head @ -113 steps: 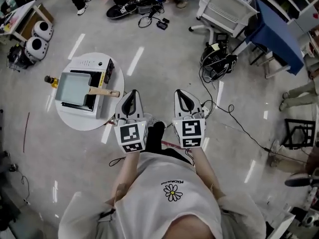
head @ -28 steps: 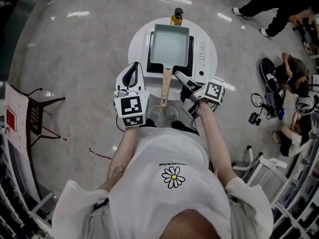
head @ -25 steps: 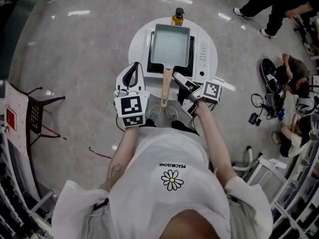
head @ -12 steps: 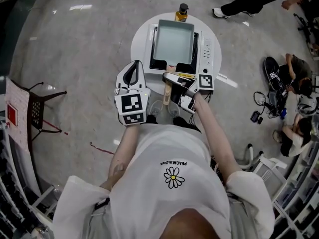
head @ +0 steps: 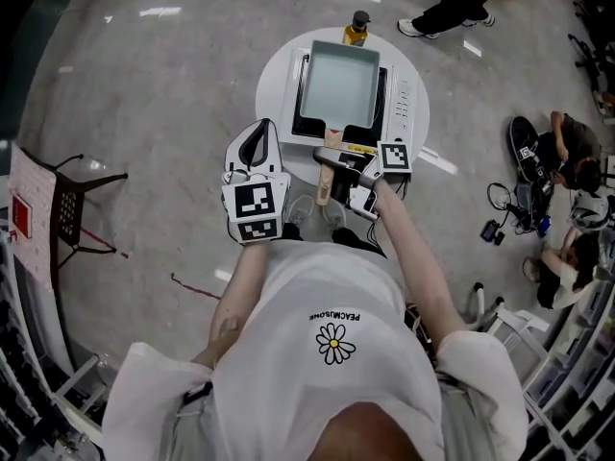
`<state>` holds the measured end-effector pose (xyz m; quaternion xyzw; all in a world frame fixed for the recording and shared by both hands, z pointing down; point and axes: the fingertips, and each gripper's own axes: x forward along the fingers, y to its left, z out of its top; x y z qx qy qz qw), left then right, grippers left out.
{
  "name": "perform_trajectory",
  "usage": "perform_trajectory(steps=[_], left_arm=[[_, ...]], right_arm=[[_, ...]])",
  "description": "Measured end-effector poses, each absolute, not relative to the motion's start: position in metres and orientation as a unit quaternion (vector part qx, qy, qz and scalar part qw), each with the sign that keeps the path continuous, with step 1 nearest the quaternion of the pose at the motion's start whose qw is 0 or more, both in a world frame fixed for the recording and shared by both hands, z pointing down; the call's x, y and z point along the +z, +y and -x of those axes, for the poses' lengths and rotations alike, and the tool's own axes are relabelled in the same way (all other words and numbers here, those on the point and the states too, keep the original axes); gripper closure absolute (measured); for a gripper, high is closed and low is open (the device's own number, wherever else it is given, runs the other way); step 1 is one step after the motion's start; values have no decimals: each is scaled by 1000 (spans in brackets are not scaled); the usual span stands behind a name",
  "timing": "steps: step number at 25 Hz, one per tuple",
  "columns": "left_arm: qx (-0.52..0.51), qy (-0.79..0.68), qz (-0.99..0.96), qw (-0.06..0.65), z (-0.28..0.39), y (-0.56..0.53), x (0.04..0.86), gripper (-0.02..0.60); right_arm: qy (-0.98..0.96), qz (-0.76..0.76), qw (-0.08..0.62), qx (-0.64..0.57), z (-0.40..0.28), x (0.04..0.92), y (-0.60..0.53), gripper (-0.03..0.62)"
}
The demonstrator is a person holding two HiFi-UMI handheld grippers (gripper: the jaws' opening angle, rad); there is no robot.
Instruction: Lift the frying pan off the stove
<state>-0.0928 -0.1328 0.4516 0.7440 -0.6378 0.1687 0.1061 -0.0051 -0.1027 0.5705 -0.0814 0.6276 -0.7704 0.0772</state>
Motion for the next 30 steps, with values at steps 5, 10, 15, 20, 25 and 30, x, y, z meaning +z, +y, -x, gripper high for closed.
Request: perform_trajectory(steps=[5, 10, 15, 20, 25, 30], left_arm=[[169, -638, -743, 110, 94, -132, 455, 582], [167, -638, -744, 110, 94, -132, 453, 581], [165, -637, -745, 110, 95, -133, 453, 582], [160, -637, -746, 107, 91, -139, 452, 582], [156, -637, -747, 105, 92, -147, 450, 583], [149, -639, -748, 100, 97, -147, 445, 583]], right_arm=[[626, 71, 84, -772, 6, 569, -102, 522], [629, 72, 80, -770, 6, 566, -102, 525], [623, 72, 83, -774, 7, 558, -104, 526], [618, 73, 84, -778, 5, 552, -107, 526], [619, 79, 79, -778, 3, 546, -110, 525], [631, 83, 80, -767, 4, 532, -110, 525]])
